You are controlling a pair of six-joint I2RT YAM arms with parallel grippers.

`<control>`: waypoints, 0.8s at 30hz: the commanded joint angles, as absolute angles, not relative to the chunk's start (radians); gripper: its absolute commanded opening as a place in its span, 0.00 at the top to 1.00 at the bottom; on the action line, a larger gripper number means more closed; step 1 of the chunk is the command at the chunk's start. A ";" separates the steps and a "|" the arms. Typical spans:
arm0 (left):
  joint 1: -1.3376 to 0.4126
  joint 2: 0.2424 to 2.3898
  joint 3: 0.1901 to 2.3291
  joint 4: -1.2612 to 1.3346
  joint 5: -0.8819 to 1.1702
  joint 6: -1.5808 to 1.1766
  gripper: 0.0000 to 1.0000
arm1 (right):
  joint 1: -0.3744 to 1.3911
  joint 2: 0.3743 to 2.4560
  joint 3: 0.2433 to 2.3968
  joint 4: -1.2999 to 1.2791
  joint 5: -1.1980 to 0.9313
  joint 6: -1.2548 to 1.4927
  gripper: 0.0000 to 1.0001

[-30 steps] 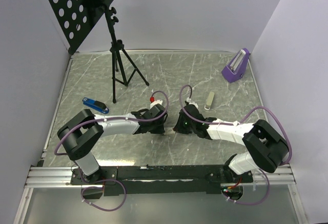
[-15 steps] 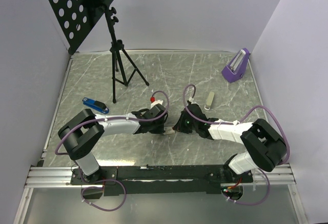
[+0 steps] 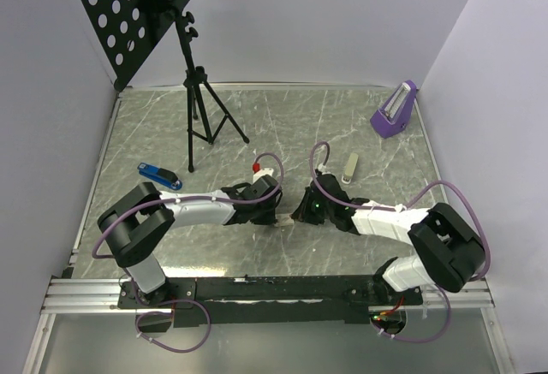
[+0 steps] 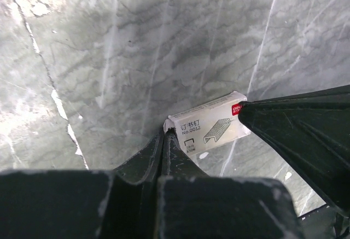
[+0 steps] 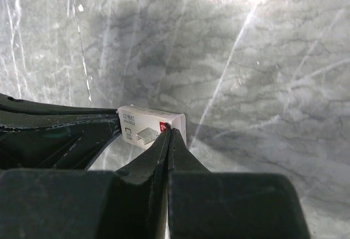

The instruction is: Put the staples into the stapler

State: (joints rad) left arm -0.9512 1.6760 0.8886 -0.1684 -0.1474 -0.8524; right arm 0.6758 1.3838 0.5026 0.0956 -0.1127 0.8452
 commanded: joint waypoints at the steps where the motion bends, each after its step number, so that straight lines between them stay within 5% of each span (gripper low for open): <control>1: -0.963 1.646 0.904 -0.166 -0.135 -0.865 0.99 | 0.672 1.338 0.502 0.049 -0.074 0.825 1.00; 8: -0.963 1.625 0.882 -0.160 -0.137 -0.865 0.99 | 0.661 1.312 0.488 0.060 -0.066 0.828 1.00; 15: -0.965 1.611 0.858 -0.126 -0.121 -0.874 0.99 | 0.658 1.267 0.442 0.144 -0.126 0.844 0.73; 24: -0.963 1.621 0.861 -0.112 -0.106 -0.876 0.99 | 0.652 1.305 0.422 0.209 -0.179 0.862 0.64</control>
